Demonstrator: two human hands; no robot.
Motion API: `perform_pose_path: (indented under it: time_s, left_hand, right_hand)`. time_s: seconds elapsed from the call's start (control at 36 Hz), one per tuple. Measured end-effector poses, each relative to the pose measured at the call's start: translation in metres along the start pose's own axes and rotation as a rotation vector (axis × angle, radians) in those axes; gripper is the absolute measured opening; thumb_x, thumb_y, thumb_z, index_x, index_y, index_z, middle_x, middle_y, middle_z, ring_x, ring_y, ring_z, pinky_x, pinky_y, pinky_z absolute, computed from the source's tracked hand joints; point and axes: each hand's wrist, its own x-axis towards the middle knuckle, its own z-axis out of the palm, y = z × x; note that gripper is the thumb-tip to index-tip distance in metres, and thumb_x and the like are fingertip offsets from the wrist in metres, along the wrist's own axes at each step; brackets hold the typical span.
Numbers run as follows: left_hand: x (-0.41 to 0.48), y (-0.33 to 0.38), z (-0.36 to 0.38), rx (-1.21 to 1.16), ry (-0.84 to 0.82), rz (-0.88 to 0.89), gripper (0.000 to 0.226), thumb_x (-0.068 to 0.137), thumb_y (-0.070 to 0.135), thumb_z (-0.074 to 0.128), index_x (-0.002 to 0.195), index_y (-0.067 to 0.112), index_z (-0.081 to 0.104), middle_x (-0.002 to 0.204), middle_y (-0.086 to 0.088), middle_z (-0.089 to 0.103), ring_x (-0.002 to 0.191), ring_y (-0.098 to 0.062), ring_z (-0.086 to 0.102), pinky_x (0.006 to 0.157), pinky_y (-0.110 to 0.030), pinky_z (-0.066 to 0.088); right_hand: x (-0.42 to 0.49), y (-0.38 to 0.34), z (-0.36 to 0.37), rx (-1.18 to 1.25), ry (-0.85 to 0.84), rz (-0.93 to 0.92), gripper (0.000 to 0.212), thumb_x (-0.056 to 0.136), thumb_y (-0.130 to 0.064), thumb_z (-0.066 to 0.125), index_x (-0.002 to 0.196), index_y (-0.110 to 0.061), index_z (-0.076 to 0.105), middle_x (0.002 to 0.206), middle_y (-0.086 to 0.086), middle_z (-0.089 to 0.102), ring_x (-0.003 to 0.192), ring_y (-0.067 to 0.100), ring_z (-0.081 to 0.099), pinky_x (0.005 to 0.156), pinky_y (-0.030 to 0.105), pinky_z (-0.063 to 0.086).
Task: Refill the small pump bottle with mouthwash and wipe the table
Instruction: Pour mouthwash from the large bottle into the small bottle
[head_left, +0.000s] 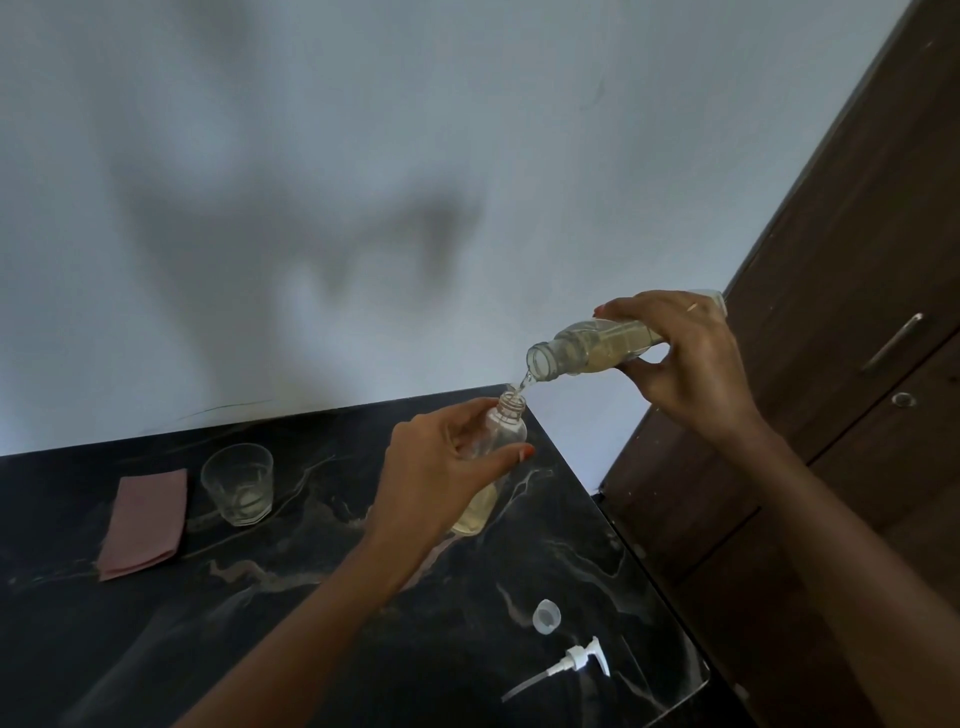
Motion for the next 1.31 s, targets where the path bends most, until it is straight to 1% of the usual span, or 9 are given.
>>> perform_pose_path:
  time_s: [0.17, 0.33, 0.53, 0.69, 0.81, 0.86, 0.94, 1.08, 1.31]
  left_hand:
    - [0.0, 0.001, 0.0, 0.007, 0.015, -0.002, 0.05, 0.066, 0.029, 0.076, 0.113, 0.017, 0.063, 0.092, 0.017, 0.058, 0.07, 0.017, 0.053, 0.065, 0.007, 0.038]
    - [0.001, 0.001, 0.001, 0.016, 0.023, 0.009, 0.05, 0.066, 0.03, 0.076, 0.112, 0.016, 0.063, 0.092, 0.018, 0.057, 0.064, 0.022, 0.052, 0.062, 0.008, 0.035]
    - [0.001, 0.0, 0.001, 0.034, 0.021, 0.032, 0.052, 0.066, 0.031, 0.076, 0.114, 0.015, 0.062, 0.104, 0.004, 0.067, 0.071, 0.018, 0.05, 0.064, 0.009, 0.035]
    - [0.001, 0.0, 0.001, 0.027, 0.025, 0.027, 0.054, 0.066, 0.03, 0.076, 0.115, 0.015, 0.062, 0.095, 0.016, 0.057, 0.067, 0.021, 0.05, 0.062, 0.009, 0.035]
    - [0.001, 0.0, 0.001, 0.035, 0.026, 0.034, 0.053, 0.066, 0.03, 0.076, 0.115, 0.015, 0.062, 0.102, 0.007, 0.065, 0.069, 0.018, 0.051, 0.064, 0.009, 0.035]
    - [0.001, 0.001, 0.0, 0.028, 0.017, 0.035, 0.052, 0.066, 0.03, 0.076, 0.114, 0.015, 0.063, 0.098, 0.011, 0.063, 0.067, 0.018, 0.054, 0.065, 0.008, 0.036]
    - [0.001, 0.002, 0.0, 0.011, 0.012, 0.039, 0.05, 0.065, 0.029, 0.077, 0.111, 0.016, 0.063, 0.091, 0.016, 0.058, 0.067, 0.026, 0.052, 0.064, 0.008, 0.037]
    - [0.001, 0.001, 0.001, 0.022, 0.019, 0.037, 0.052, 0.065, 0.03, 0.077, 0.112, 0.016, 0.063, 0.091, 0.016, 0.058, 0.064, 0.023, 0.053, 0.063, 0.008, 0.037]
    - [0.001, -0.002, 0.002, 0.015, 0.025, 0.029, 0.054, 0.063, 0.033, 0.077, 0.112, 0.015, 0.063, 0.091, 0.016, 0.057, 0.065, 0.03, 0.049, 0.059, 0.009, 0.034]
  right_hand:
    - [0.0, 0.001, -0.001, -0.008, 0.009, -0.021, 0.038, 0.063, 0.0, 0.08, 0.098, -0.004, 0.067, 0.095, 0.013, 0.071, 0.09, 0.033, 0.065, 0.082, 0.053, 0.049]
    - [0.001, 0.001, -0.001, -0.013, 0.003, -0.024, 0.038, 0.063, 0.0, 0.079, 0.099, -0.003, 0.067, 0.096, 0.014, 0.07, 0.091, 0.034, 0.065, 0.083, 0.053, 0.049]
    - [0.002, 0.0, -0.004, -0.019, 0.004, -0.031, 0.037, 0.063, 0.001, 0.079, 0.098, -0.002, 0.067, 0.095, 0.015, 0.071, 0.09, 0.034, 0.065, 0.082, 0.053, 0.049]
    - [0.003, -0.001, -0.006, -0.033, 0.011, -0.032, 0.037, 0.063, 0.001, 0.079, 0.098, -0.002, 0.067, 0.094, 0.016, 0.071, 0.089, 0.035, 0.065, 0.083, 0.053, 0.048]
    - [0.003, 0.001, -0.007, -0.025, -0.007, -0.024, 0.037, 0.064, 0.0, 0.079, 0.099, -0.002, 0.067, 0.096, 0.016, 0.07, 0.09, 0.035, 0.065, 0.082, 0.056, 0.048]
    - [0.003, 0.001, -0.007, -0.031, -0.004, -0.026, 0.037, 0.064, 0.001, 0.079, 0.099, -0.002, 0.067, 0.095, 0.015, 0.071, 0.09, 0.035, 0.065, 0.082, 0.056, 0.048]
    - [0.003, 0.002, -0.008, -0.037, 0.005, -0.027, 0.038, 0.063, 0.003, 0.078, 0.099, -0.003, 0.067, 0.095, 0.015, 0.07, 0.091, 0.035, 0.065, 0.082, 0.055, 0.048]
    - [0.004, 0.002, -0.01, -0.046, 0.01, -0.037, 0.038, 0.062, 0.003, 0.078, 0.098, -0.003, 0.067, 0.095, 0.015, 0.07, 0.09, 0.035, 0.065, 0.083, 0.056, 0.047]
    - [0.005, 0.001, -0.011, -0.063, 0.022, -0.042, 0.038, 0.062, 0.003, 0.078, 0.098, -0.003, 0.067, 0.094, 0.015, 0.07, 0.09, 0.035, 0.065, 0.085, 0.053, 0.047]
